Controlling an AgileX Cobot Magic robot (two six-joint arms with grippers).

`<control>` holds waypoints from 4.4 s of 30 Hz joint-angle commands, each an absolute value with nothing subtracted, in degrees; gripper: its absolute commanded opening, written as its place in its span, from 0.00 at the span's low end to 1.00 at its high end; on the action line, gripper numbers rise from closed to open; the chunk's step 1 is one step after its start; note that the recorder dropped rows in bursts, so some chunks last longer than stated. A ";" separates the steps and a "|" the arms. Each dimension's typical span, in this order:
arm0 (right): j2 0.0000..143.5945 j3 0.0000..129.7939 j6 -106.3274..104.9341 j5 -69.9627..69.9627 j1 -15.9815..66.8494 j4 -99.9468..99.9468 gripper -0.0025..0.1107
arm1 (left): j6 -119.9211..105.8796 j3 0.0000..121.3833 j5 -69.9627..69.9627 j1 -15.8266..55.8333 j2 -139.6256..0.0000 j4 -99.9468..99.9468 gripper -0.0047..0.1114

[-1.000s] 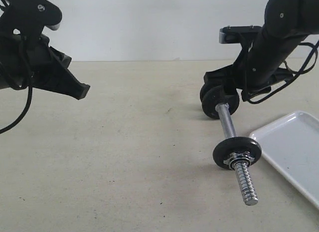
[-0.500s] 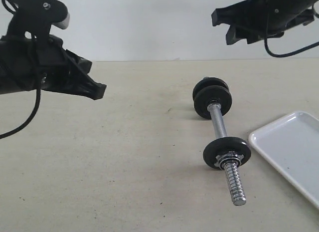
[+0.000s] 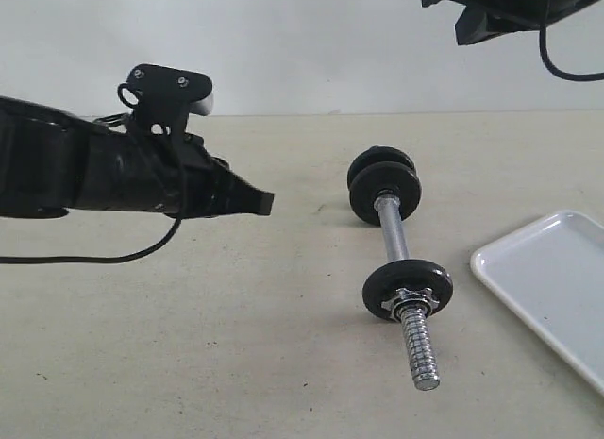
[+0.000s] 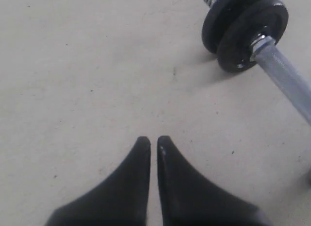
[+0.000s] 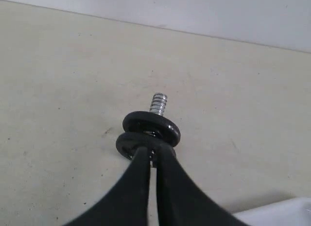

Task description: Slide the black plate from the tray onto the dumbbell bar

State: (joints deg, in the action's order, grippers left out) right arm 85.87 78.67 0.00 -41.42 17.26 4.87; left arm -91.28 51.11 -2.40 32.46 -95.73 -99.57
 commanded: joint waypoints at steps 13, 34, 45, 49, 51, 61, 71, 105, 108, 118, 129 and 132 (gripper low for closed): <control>82.37 78.94 -2.24 -45.35 17.07 5.09 0.02 | -76.29 67.60 4.12 32.59 -112.59 -99.95 0.08; 82.37 78.94 -3.49 -45.00 17.07 5.09 0.02 | -74.24 68.33 8.84 32.73 -118.59 -99.95 0.08; 82.37 78.94 -3.49 -44.90 17.07 5.20 0.02 | -74.24 68.55 11.26 32.73 -119.32 -99.95 0.08; 82.37 78.94 -3.49 -44.80 17.07 5.20 0.02 | -74.24 68.93 11.81 32.73 -119.32 -99.66 0.08; 82.37 78.94 -3.49 -44.80 17.07 5.20 0.02 | -74.24 68.93 11.81 32.73 -119.32 -99.66 0.08; 82.37 78.94 -3.59 -44.79 17.07 5.20 0.02 | -74.24 68.93 11.81 32.73 -119.32 -99.66 0.08; 82.37 78.94 -3.59 -44.79 17.07 5.20 0.02 | -74.24 68.93 12.27 32.73 -119.32 -97.86 0.08; 82.48 78.94 -5.02 -45.45 17.07 4.96 0.02 | -76.13 68.75 2.82 32.62 -108.00 -88.40 0.08; 82.48 78.94 -5.38 -45.45 17.07 4.57 0.02 | -76.29 68.75 2.94 32.62 -106.60 -88.40 0.08; 77.75 78.94 -10.36 -40.90 17.07 3.73 0.02 | -76.95 68.43 4.50 32.62 -91.41 -77.93 0.08; 59.86 65.68 -14.92 -30.63 17.07 0.80 0.02 | -76.95 50.56 -2.49 32.62 -61.58 -71.90 0.08; 52.21 54.54 -15.05 -18.47 17.07 0.80 0.02 | -76.80 41.90 -9.20 32.62 -53.12 -73.68 0.08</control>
State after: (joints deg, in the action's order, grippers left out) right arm 58.21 62.63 -14.50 -29.17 17.26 1.42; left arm -76.67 48.81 -3.15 32.54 -59.82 -72.54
